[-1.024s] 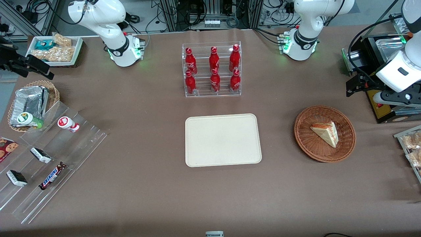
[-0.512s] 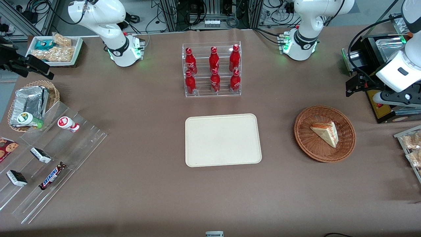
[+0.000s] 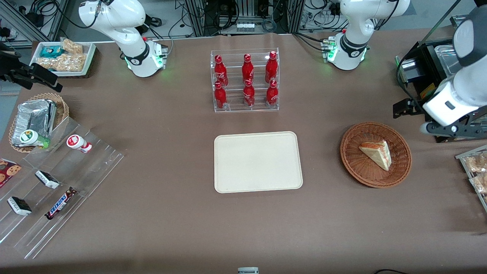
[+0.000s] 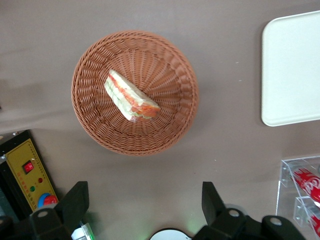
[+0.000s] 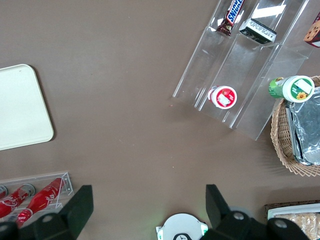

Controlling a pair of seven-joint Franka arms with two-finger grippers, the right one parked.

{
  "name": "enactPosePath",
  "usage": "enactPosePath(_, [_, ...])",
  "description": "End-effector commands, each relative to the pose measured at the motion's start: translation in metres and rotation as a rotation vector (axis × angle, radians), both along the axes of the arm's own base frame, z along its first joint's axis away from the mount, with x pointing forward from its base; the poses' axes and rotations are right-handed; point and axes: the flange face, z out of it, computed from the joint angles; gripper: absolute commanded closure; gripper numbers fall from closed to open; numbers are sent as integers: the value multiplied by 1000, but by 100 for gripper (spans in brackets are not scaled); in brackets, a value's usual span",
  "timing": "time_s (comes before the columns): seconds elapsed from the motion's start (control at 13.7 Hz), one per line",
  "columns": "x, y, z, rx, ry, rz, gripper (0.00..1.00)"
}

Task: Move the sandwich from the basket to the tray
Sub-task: 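Lower the open left gripper over the wrapped sandwich in the basket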

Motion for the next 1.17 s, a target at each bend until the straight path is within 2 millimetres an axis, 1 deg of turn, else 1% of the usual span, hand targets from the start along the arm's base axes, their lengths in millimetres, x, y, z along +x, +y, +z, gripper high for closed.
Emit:
enactPosePath(0.0, [-5, 12, -50, 2, -1, 30, 0])
enactPosePath(0.15, [-9, 16, -86, 3, -20, 36, 0])
enactPosePath(0.22, [-10, 30, -101, 3, -35, 62, 0])
enactPosePath(0.29, [-10, 34, -113, 3, -52, 69, 0])
enactPosePath(0.37, [-9, 39, -130, 4, -61, 89, 0])
enactPosePath(0.44, [-6, 44, -148, 14, -64, 152, 0])
enactPosePath(0.51, [-3, 44, -163, 30, -67, 221, 0])
enactPosePath(0.73, [2, 43, -182, 69, -62, 448, 0])
enactPosePath(0.95, [9, 42, -203, 122, -82, 810, 0])
enactPosePath(1.1, [10, 41, -219, 144, -81, 954, 0])
